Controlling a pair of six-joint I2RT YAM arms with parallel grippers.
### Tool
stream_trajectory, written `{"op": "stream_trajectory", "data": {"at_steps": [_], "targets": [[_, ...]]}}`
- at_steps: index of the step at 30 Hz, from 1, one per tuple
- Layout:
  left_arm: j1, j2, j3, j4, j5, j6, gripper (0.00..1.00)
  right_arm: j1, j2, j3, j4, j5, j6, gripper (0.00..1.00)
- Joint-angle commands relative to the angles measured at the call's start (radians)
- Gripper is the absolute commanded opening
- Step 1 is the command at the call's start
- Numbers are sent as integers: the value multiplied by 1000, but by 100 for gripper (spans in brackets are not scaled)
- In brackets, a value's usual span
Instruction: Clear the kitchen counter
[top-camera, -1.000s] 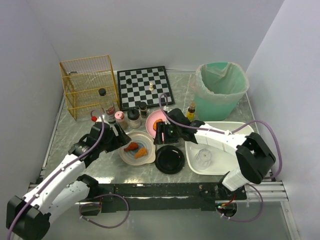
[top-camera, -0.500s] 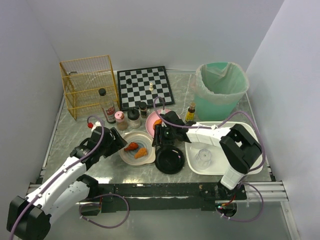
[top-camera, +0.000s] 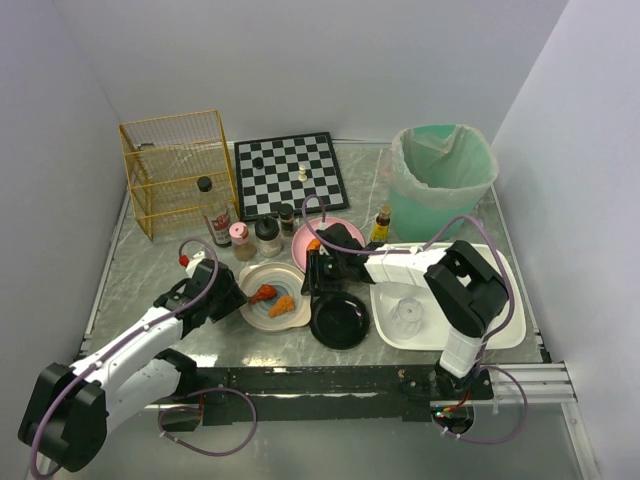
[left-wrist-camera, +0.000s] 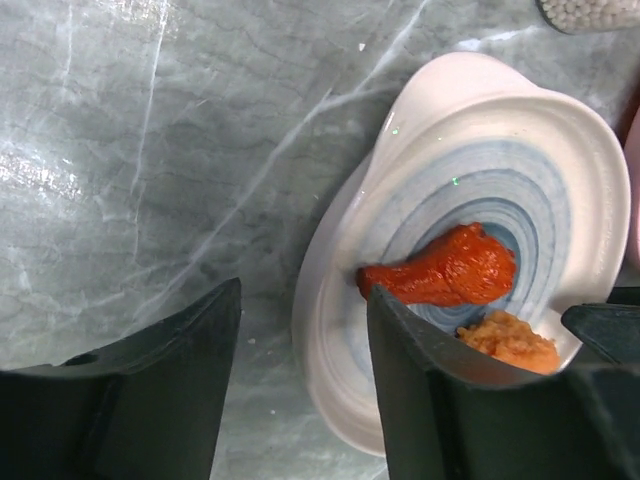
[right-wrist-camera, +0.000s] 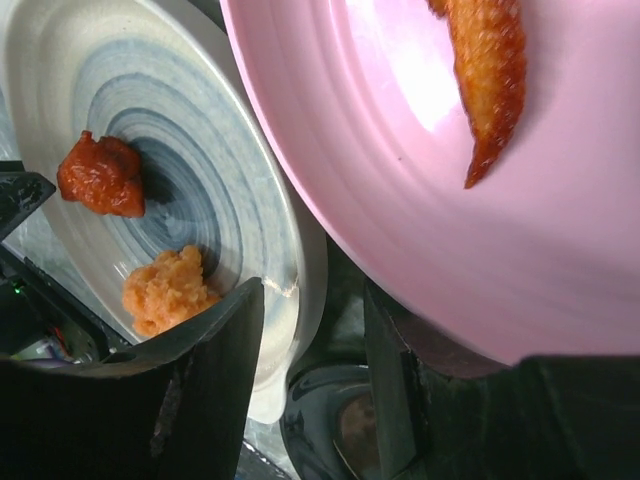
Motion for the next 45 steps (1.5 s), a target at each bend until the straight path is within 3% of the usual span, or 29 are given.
{"op": "stream_trajectory", "data": {"at_steps": [1, 4, 13, 14, 21, 33, 38, 45], "targets": [[4, 8, -25, 74, -29, -26, 57, 6, 37, 44, 23, 11, 6, 50], [4, 26, -46, 96, -18, -26, 49, 9, 49, 50, 23, 8, 6, 50], [4, 97, -78, 162, 19, -23, 3, 11, 39, 45, 24, 5, 3, 49], [4, 100, -77, 165, 19, -22, 1, 11, 37, 44, 26, 3, 1, 49], [5, 55, -94, 176, 49, -17, 1, 9, 31, 13, 50, -26, 18, 52], [4, -224, -195, 188, 147, -9, 1, -28, 14, -62, 179, -127, 54, 59], [4, -247, -195, 197, 173, 3, 1, -52, -1, -94, 257, -233, 44, 56], [4, -232, -160, 222, 195, 32, 1, -54, -20, -99, 262, -260, 28, 51]]}}
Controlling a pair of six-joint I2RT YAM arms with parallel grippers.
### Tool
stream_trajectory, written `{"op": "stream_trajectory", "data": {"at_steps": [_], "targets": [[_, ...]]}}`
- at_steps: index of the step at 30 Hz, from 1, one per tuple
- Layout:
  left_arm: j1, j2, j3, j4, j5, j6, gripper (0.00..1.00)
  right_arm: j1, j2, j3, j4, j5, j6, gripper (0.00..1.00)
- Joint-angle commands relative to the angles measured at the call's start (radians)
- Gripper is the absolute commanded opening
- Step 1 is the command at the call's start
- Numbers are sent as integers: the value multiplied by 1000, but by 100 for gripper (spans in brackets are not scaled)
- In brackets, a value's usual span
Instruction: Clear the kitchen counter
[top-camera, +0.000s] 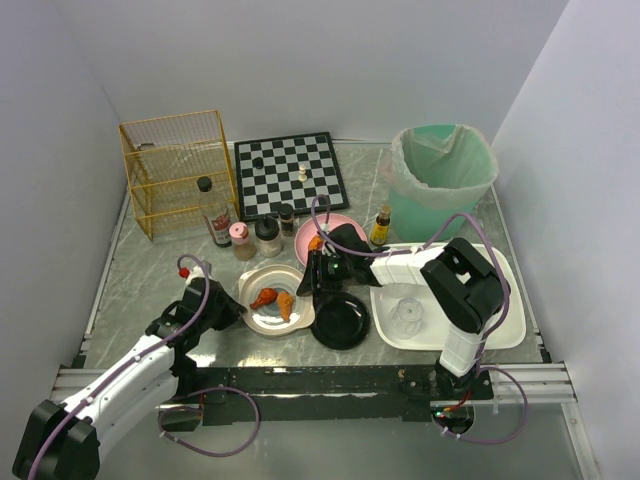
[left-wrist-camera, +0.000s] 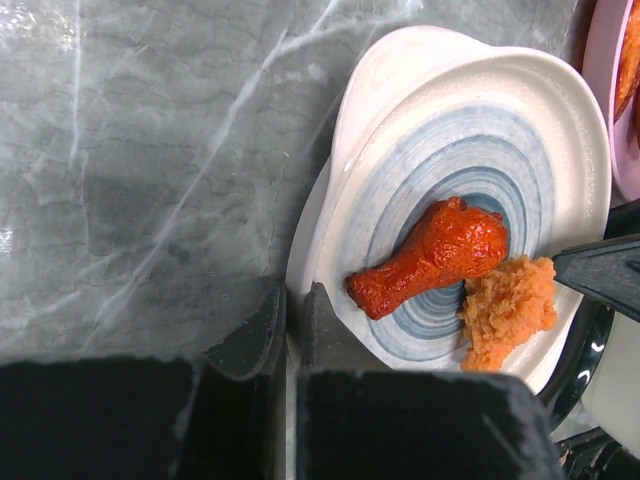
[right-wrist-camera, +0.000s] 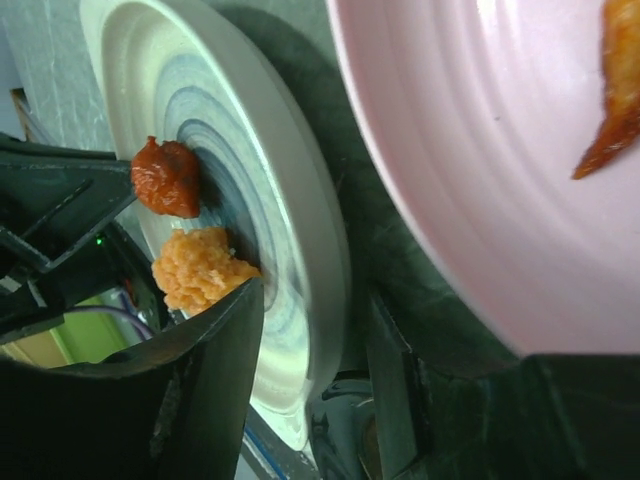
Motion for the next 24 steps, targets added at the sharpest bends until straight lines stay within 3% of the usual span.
{"op": "stream_trajectory", "data": {"at_steps": [1, 18, 24], "targets": [[-1, -2, 48, 77, 87, 9, 1, -3, -43, -10, 43, -45, -15, 51], [-1, -24, 104, 123, 157, 18, 1, -3, -37, -19, 140, -125, 29, 45], [-1, -31, 126, 133, 182, 23, 1, 0, -34, -7, 120, -123, 20, 52]]}}
